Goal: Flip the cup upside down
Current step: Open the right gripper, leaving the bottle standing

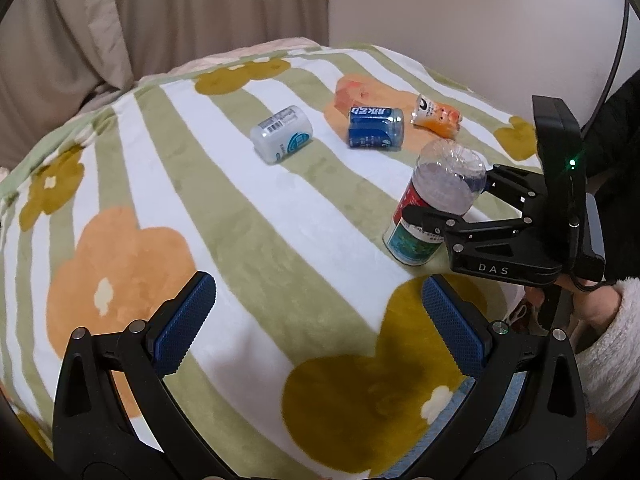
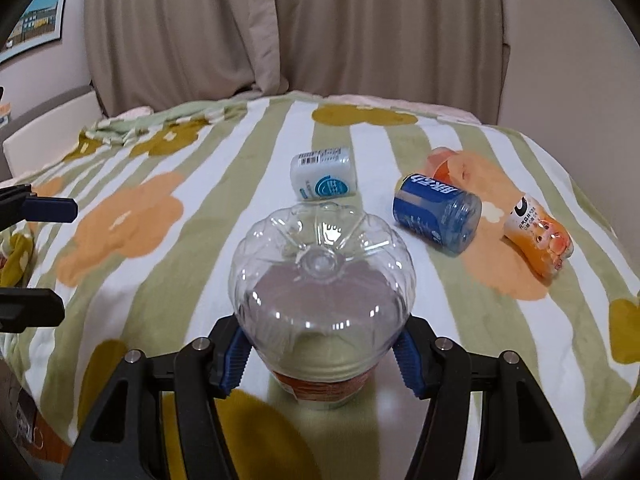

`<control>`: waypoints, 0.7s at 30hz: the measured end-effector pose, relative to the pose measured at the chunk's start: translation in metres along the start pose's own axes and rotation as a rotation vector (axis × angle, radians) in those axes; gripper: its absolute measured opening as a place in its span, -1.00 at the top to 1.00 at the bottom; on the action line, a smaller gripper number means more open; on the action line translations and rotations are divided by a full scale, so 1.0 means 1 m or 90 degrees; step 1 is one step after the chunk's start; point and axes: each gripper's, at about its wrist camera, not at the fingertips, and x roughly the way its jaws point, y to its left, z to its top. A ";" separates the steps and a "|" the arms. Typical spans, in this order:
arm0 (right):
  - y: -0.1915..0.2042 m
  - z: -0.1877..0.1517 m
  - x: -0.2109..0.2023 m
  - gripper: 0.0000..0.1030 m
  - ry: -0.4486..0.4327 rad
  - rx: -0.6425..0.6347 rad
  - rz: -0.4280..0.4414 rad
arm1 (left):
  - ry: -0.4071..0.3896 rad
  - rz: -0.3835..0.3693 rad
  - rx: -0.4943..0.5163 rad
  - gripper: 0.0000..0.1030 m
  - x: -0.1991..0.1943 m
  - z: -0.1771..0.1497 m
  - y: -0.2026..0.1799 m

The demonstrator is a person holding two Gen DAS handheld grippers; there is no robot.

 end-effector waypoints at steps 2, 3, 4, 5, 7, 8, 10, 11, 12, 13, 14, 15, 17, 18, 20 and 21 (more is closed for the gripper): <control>-0.001 0.001 0.000 -0.12 0.014 -0.003 0.001 | -0.003 -0.002 -0.002 -0.99 -0.002 0.001 -0.001; -0.001 0.002 0.000 -0.13 0.018 0.000 0.002 | -0.004 -0.002 -0.001 -0.99 -0.002 0.001 -0.003; -0.002 0.002 0.000 -0.13 0.023 0.004 0.002 | -0.005 -0.002 0.000 -0.99 -0.003 0.001 -0.004; -0.003 0.003 0.000 -0.14 0.025 0.011 0.002 | -0.005 -0.002 0.002 -0.99 -0.003 0.001 -0.005; -0.006 0.003 0.000 -0.44 0.026 0.025 -0.001 | -0.005 -0.002 0.006 -0.99 -0.003 0.002 -0.007; -0.008 0.003 0.001 -0.61 0.028 0.031 -0.007 | -0.006 -0.002 0.008 -0.99 -0.003 0.003 -0.008; -0.010 0.002 0.000 -0.99 0.026 0.042 -0.010 | -0.007 -0.001 0.012 -0.99 -0.003 0.003 -0.009; -0.011 0.002 0.000 -0.99 0.025 0.043 -0.008 | -0.008 0.000 0.013 -0.99 -0.004 0.004 -0.009; -0.011 0.002 -0.001 -0.99 0.027 0.043 -0.008 | -0.008 0.000 0.013 -0.99 -0.004 0.004 -0.009; -0.011 0.002 0.000 -0.99 0.031 0.042 -0.008 | -0.008 -0.001 0.012 -0.99 -0.004 0.004 -0.009; -0.010 0.001 0.001 -0.99 0.037 0.040 -0.006 | -0.008 -0.001 0.012 -0.99 -0.004 0.004 -0.009; -0.010 0.001 0.001 -0.99 0.040 0.039 -0.003 | -0.008 -0.001 0.010 -0.99 -0.004 0.004 -0.009; -0.009 -0.001 0.001 -0.99 0.040 0.038 -0.001 | -0.009 0.000 0.008 -0.99 -0.005 0.003 -0.009; -0.008 -0.002 0.001 -0.99 0.039 0.037 -0.004 | -0.009 0.003 0.007 -0.99 -0.006 0.002 -0.009; -0.007 -0.003 0.000 -0.99 0.045 0.035 -0.008 | -0.012 0.006 0.007 -0.99 -0.008 0.001 -0.009; -0.006 -0.003 -0.002 -0.99 0.048 0.034 -0.008 | -0.015 0.006 0.006 -0.99 -0.011 0.002 -0.010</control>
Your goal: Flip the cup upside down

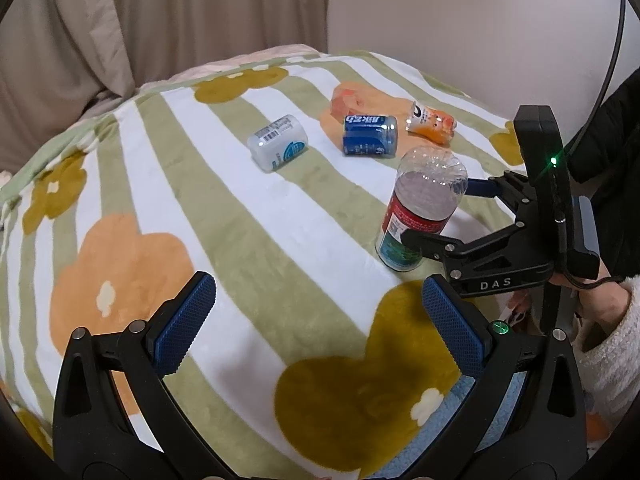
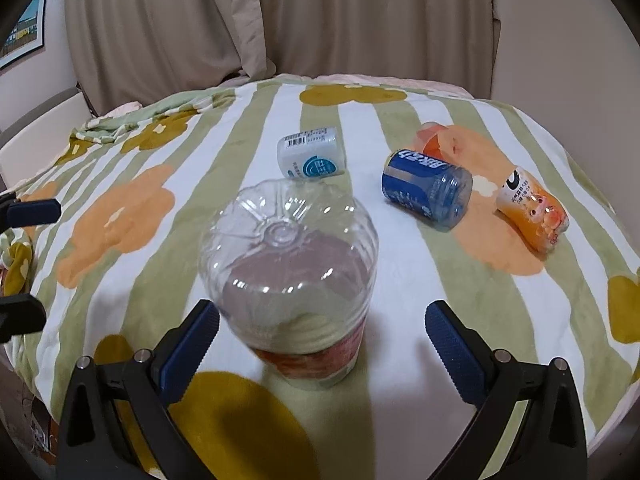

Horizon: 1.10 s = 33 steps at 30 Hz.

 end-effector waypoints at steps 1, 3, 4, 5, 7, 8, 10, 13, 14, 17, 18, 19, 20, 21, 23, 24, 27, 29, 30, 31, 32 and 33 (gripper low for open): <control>0.001 0.000 -0.004 -0.99 0.001 -0.002 -0.001 | -0.004 0.001 0.000 -0.99 -0.004 0.000 0.000; 0.005 0.001 -0.015 -0.99 -0.004 -0.007 -0.008 | -0.018 0.006 0.000 -0.99 -0.014 0.001 -0.002; 0.007 0.002 -0.026 -0.99 -0.011 -0.010 -0.014 | -0.027 0.007 0.000 -0.99 -0.020 0.003 -0.002; 0.009 0.003 -0.034 -0.99 -0.016 -0.012 -0.018 | -0.034 0.007 -0.001 -0.99 -0.025 0.003 -0.002; 0.014 0.007 -0.061 -0.99 -0.032 -0.017 -0.029 | -0.061 0.017 0.000 -0.99 -0.042 0.007 -0.002; 0.016 0.009 -0.072 -0.99 -0.041 -0.018 -0.034 | -0.078 0.027 -0.001 -0.99 -0.051 0.009 -0.001; 0.022 0.013 -0.104 -0.99 -0.077 -0.015 -0.060 | -0.120 0.038 -0.014 -0.99 -0.074 0.017 0.001; 0.033 0.020 -0.156 -0.99 -0.140 -0.010 -0.111 | -0.191 0.043 -0.031 -0.99 -0.108 0.027 0.002; 0.037 0.022 -0.173 -0.99 -0.162 -0.006 -0.130 | -0.210 0.045 -0.032 -0.99 -0.116 0.030 0.001; 0.047 0.026 -0.217 -0.99 -0.217 0.017 -0.171 | -0.281 0.048 -0.038 -0.99 -0.147 0.039 -0.004; 0.049 0.026 -0.232 -0.99 -0.237 0.034 -0.182 | -0.297 0.051 -0.038 -0.99 -0.153 0.042 -0.006; 0.050 0.026 -0.241 -0.99 -0.251 0.048 -0.189 | -0.311 0.054 -0.038 -0.99 -0.159 0.043 -0.009; 0.051 0.025 -0.252 -0.99 -0.267 0.066 -0.198 | -0.328 0.057 -0.034 -0.99 -0.166 0.044 -0.013; 0.052 0.024 -0.259 -0.99 -0.278 0.080 -0.208 | -0.343 0.059 -0.030 -0.99 -0.170 0.044 -0.017; 0.057 0.018 -0.274 -0.99 -0.309 0.103 -0.262 | -0.362 0.075 -0.023 -0.99 -0.177 0.040 -0.024; 0.061 0.014 -0.278 -0.99 -0.320 0.108 -0.289 | -0.366 0.083 -0.020 -0.99 -0.178 0.038 -0.027; 0.065 0.002 -0.285 -0.99 -0.337 0.119 -0.322 | -0.368 0.091 -0.011 -0.99 -0.180 0.030 -0.036; 0.065 -0.004 -0.287 -0.99 -0.342 0.124 -0.324 | -0.367 0.089 -0.003 -0.99 -0.182 0.025 -0.041; 0.065 -0.006 -0.288 -0.99 -0.344 0.126 -0.326 | -0.368 0.090 0.003 -0.99 -0.182 0.024 -0.044; 0.065 -0.007 -0.288 -0.99 -0.345 0.127 -0.330 | -0.368 0.092 0.006 -0.99 -0.182 0.024 -0.046; 0.065 -0.009 -0.289 -0.99 -0.347 0.129 -0.333 | -0.367 0.091 0.007 -0.99 -0.182 0.023 -0.047; 0.064 -0.011 -0.291 -0.99 -0.348 0.132 -0.333 | -0.367 0.090 0.007 -0.99 -0.182 0.023 -0.048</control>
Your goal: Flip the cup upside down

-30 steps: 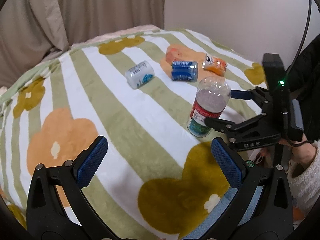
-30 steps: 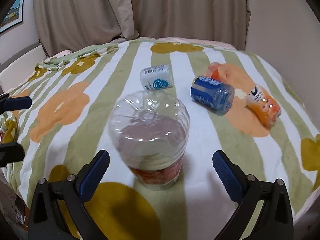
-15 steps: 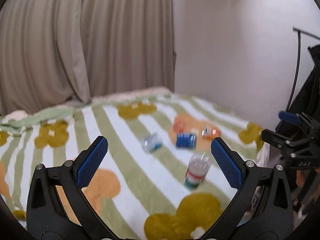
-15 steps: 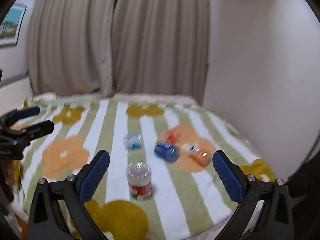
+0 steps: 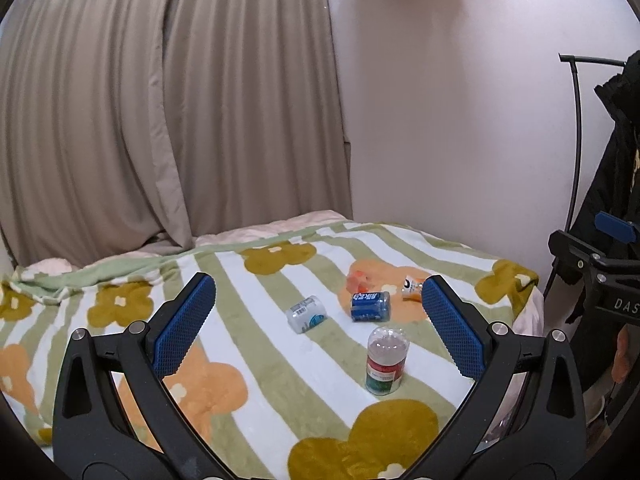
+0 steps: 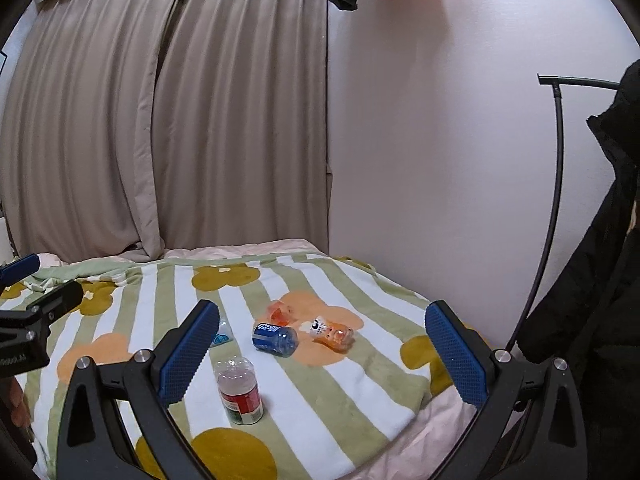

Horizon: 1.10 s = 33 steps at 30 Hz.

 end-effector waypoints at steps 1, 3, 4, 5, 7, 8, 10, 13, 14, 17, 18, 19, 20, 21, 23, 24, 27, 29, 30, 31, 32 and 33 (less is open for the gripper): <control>-0.001 0.000 -0.001 -0.99 -0.001 0.005 -0.001 | -0.001 -0.003 -0.003 -0.99 -0.001 0.000 0.000; -0.004 0.000 -0.003 -0.99 -0.001 0.010 -0.005 | -0.002 -0.006 -0.006 -0.99 -0.002 0.001 -0.001; -0.005 0.000 -0.003 -0.99 0.000 0.011 -0.010 | -0.003 -0.007 -0.006 -0.99 -0.003 0.001 -0.002; -0.006 0.000 -0.005 -0.99 0.000 0.011 -0.012 | -0.003 -0.008 -0.006 -0.99 -0.004 0.001 -0.002; -0.007 0.000 -0.006 -0.99 0.000 0.012 -0.017 | -0.002 -0.011 -0.006 -0.99 -0.005 0.001 -0.004; -0.008 0.000 -0.005 -0.99 0.000 0.013 -0.018 | -0.002 -0.012 -0.006 -0.99 -0.005 0.002 -0.004; -0.010 0.001 -0.006 -0.99 0.000 0.016 -0.020 | -0.002 -0.015 -0.006 -0.99 -0.005 0.001 -0.006; -0.011 0.000 -0.007 -0.99 0.000 0.016 -0.022 | -0.002 -0.017 -0.004 -0.99 -0.005 0.002 -0.008; -0.012 0.000 -0.008 -0.99 -0.001 0.016 -0.023 | -0.001 -0.019 -0.004 -0.99 -0.006 0.001 -0.009; -0.012 0.000 -0.008 -0.99 -0.001 0.017 -0.023 | 0.001 -0.021 -0.002 -0.99 -0.005 0.000 -0.010; -0.012 0.000 -0.008 -0.99 -0.001 0.016 -0.022 | 0.001 -0.023 -0.002 -0.99 -0.005 0.000 -0.010; -0.013 0.000 -0.009 -0.99 -0.001 0.017 -0.021 | 0.002 -0.023 -0.002 -0.99 -0.005 -0.001 -0.010; -0.012 0.000 -0.009 -0.99 -0.002 0.017 -0.019 | 0.002 -0.024 -0.003 -0.99 -0.005 -0.001 -0.011; -0.012 0.001 -0.010 -0.99 -0.002 0.017 -0.018 | 0.002 -0.025 -0.004 -0.99 -0.005 -0.001 -0.011; -0.011 0.001 -0.013 -0.99 -0.005 0.014 -0.019 | 0.002 -0.028 -0.006 -0.99 -0.005 0.000 -0.011; -0.010 0.001 -0.013 -0.99 -0.004 0.012 -0.019 | 0.003 -0.028 -0.006 -0.99 -0.005 0.001 -0.011; -0.010 0.002 -0.013 -0.99 -0.004 0.013 -0.018 | 0.003 -0.028 -0.006 -0.99 -0.006 0.000 -0.011; -0.009 0.003 -0.013 -0.99 -0.003 0.015 -0.016 | 0.001 -0.028 -0.006 -0.99 -0.007 0.000 -0.011; -0.008 0.003 -0.013 -0.99 -0.003 0.015 -0.017 | 0.000 -0.028 -0.005 -0.99 -0.006 0.000 -0.011; -0.007 0.003 -0.013 -0.99 -0.002 0.015 -0.017 | 0.000 -0.028 -0.004 -0.99 -0.006 0.000 -0.012; -0.008 0.003 -0.013 -0.99 -0.002 0.015 -0.016 | 0.000 -0.028 -0.003 -0.99 -0.006 0.000 -0.012; -0.008 0.003 -0.013 -0.99 -0.002 0.015 -0.016 | -0.001 -0.028 -0.002 -0.99 -0.005 0.000 -0.013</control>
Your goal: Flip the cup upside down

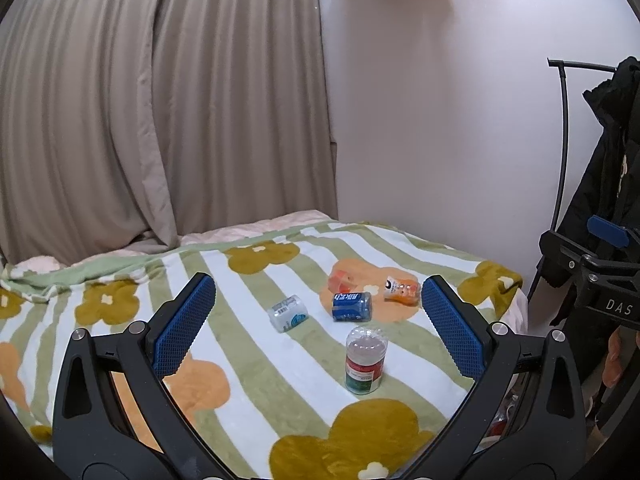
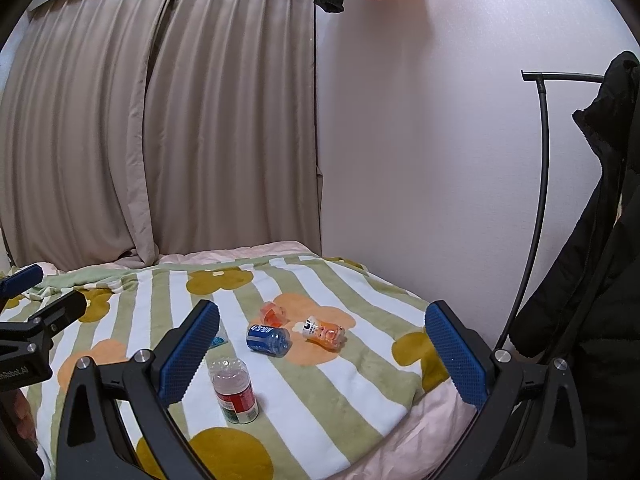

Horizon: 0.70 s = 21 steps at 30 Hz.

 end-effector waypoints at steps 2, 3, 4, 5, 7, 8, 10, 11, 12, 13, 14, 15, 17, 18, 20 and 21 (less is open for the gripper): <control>0.000 0.000 0.000 -0.99 0.000 0.000 0.000 | 0.001 -0.002 -0.002 -0.99 0.000 0.000 0.000; 0.001 0.000 0.000 -0.99 0.000 0.000 0.000 | 0.001 -0.002 -0.003 -0.99 0.000 0.000 0.000; 0.000 0.000 0.000 -0.99 -0.001 0.000 0.000 | 0.001 -0.002 -0.003 -0.99 0.000 0.001 0.000; 0.000 0.000 0.000 -0.99 -0.001 0.000 0.000 | 0.001 -0.003 -0.002 -0.99 0.000 0.001 0.000; 0.000 0.000 0.000 -0.99 0.000 0.000 0.000 | 0.001 -0.002 -0.001 -0.99 0.001 0.001 -0.002; 0.000 0.000 0.000 -0.99 0.000 0.000 0.000 | 0.000 -0.002 0.000 -0.99 0.001 0.001 -0.002; 0.000 0.000 0.000 -0.99 0.001 0.000 0.000 | 0.001 -0.003 -0.001 -0.99 0.002 0.001 -0.002; 0.000 0.000 0.000 -0.99 0.002 0.000 0.000 | 0.002 -0.003 0.000 -0.99 0.002 0.001 -0.002; 0.001 -0.001 0.000 -0.99 0.002 -0.001 -0.001 | 0.001 -0.002 -0.001 -0.99 0.001 0.001 -0.002; 0.001 -0.001 0.000 -0.99 0.002 -0.001 -0.001 | 0.001 -0.001 -0.001 -0.99 0.001 0.001 -0.002; 0.001 -0.001 0.000 -0.99 0.003 -0.001 -0.001 | 0.001 -0.003 -0.002 -0.99 0.001 0.001 -0.002; 0.001 -0.001 0.000 -0.99 0.003 -0.001 -0.002 | 0.003 -0.004 -0.003 -0.99 0.002 0.001 -0.003; 0.001 -0.001 0.001 -0.99 0.003 0.000 -0.002 | 0.004 -0.003 -0.003 -0.99 0.003 0.002 -0.004; 0.001 -0.001 0.001 -0.99 0.003 0.000 -0.001 | 0.003 -0.004 -0.002 -0.99 0.002 0.002 -0.003; 0.001 -0.001 0.001 -0.99 0.002 -0.001 -0.002 | 0.004 -0.004 -0.002 -0.99 0.002 0.002 -0.003; 0.002 -0.001 0.001 -0.99 0.003 -0.002 -0.001 | 0.005 -0.005 -0.001 -0.99 0.003 0.002 -0.004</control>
